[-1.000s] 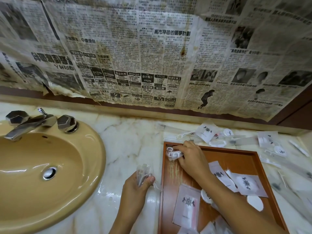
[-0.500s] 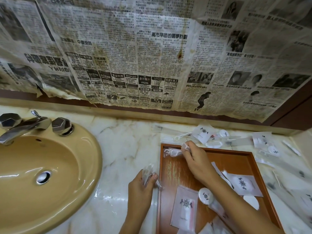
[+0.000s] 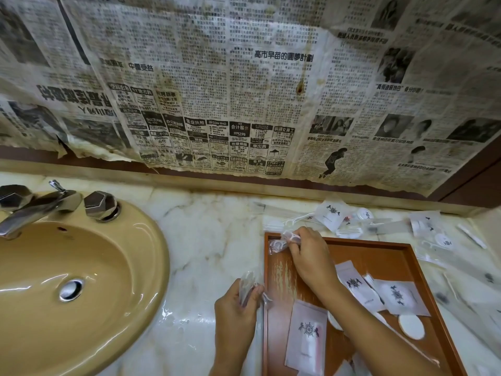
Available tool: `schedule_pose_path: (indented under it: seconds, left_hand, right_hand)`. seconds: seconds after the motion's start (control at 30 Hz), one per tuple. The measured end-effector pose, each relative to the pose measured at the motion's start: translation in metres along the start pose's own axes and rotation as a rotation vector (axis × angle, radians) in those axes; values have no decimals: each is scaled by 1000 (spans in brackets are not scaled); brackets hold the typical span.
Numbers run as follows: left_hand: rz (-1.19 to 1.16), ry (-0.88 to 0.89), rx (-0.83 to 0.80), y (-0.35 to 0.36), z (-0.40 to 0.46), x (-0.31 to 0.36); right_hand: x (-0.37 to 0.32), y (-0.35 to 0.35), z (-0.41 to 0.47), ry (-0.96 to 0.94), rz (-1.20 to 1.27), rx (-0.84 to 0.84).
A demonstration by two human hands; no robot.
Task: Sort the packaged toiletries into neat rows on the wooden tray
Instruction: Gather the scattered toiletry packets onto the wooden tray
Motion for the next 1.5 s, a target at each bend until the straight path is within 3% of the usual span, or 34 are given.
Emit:
schedule_pose_path:
  seconds: [0.33, 0.73, 1.17, 1.5]
  left_hand:
    - [-16, 11, -48, 2, 3, -6]
    - [-2, 51, -87, 4, 3, -6]
    - [42, 72, -56, 3, 4, -5]
    - [62, 88, -30, 6, 0, -3]
  right_hand:
    - [-8, 1, -3, -23, -127, 70]
    - [-10, -2, -4, 93, -188, 56]
    - [-6, -30, -9, 16, 119, -28]
    - [-15, -14, 2, -13, 143, -120]
Point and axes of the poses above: each hand's wrist, its own z-axis towards the middle knuckle, its own y-axis out of the palm, x = y × z, the point moved 7 cm from there along z, towards the middle knuckle, and after that the axes turned 10 degrees about -z, right-handed, at the moved point
